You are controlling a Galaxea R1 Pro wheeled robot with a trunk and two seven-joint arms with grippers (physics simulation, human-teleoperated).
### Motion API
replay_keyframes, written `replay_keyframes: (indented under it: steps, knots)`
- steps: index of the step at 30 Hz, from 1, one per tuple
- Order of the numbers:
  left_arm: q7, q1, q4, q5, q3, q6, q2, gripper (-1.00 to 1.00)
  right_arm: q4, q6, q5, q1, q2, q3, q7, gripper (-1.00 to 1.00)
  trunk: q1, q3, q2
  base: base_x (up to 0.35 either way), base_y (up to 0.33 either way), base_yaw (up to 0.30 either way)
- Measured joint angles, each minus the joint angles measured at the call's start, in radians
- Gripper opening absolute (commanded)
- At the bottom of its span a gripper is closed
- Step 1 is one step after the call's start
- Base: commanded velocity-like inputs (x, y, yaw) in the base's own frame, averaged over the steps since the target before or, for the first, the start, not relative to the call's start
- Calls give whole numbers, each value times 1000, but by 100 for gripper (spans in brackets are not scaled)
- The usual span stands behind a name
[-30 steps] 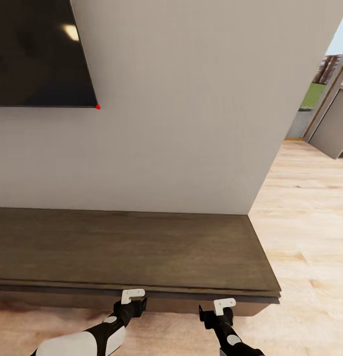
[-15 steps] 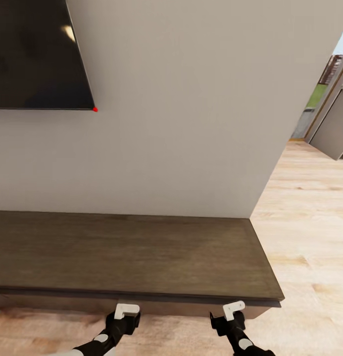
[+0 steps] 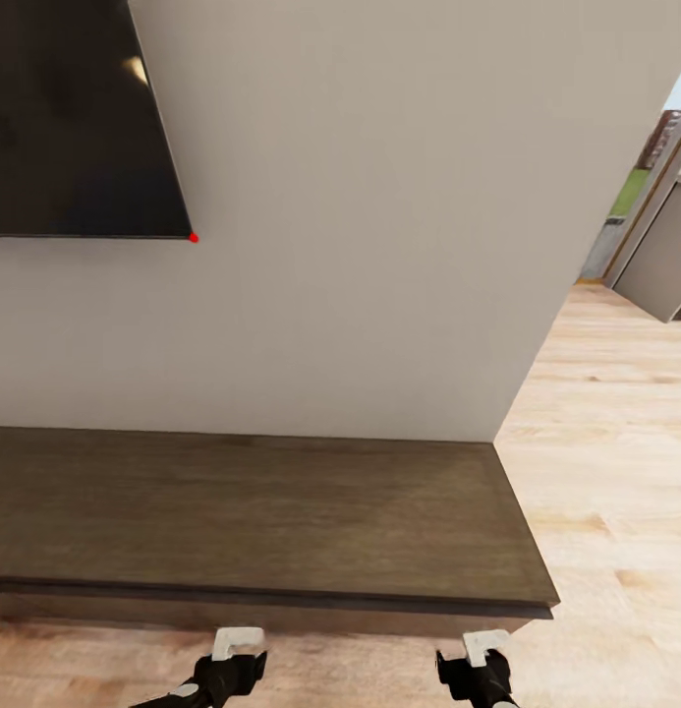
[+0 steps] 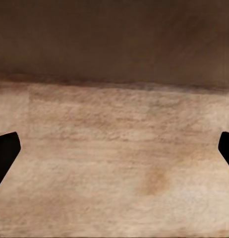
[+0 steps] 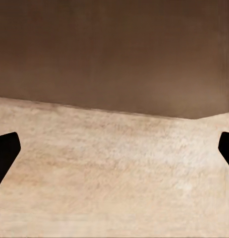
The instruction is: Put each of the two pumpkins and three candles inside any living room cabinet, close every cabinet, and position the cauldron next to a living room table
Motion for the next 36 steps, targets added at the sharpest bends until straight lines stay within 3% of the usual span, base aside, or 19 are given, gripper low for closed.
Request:
replay_keyframes:
  steps: [5,9,19,23,30,36]
  knots:
    - [0,16,-65,-1,-1,-1,32,100,10,141,-2,42,-45,0,8,100,-19,16,35,0,0,0]
    - [-1,37,-73,-1,-2,-1,47,100,11,175,-4,87,-64,0,10,100,-35,28,63,0,0,0]
    - [-3,108,-73,-1,-4,-1,75,100,10,176,3,194,-77,0,17,100,-73,60,133,0,0,0]
    - [-4,143,-72,-1,-4,-1,90,100,11,175,1,226,-86,0,94,100,-88,72,161,0,0,0]
    - [-4,189,-72,-1,-4,-1,101,100,12,172,-5,260,-103,-1,117,100,-115,94,210,0,0,0]
    - [-3,225,-72,-1,-4,-1,102,100,12,88,-7,309,-102,-3,118,100,-138,113,252,0,0,0]
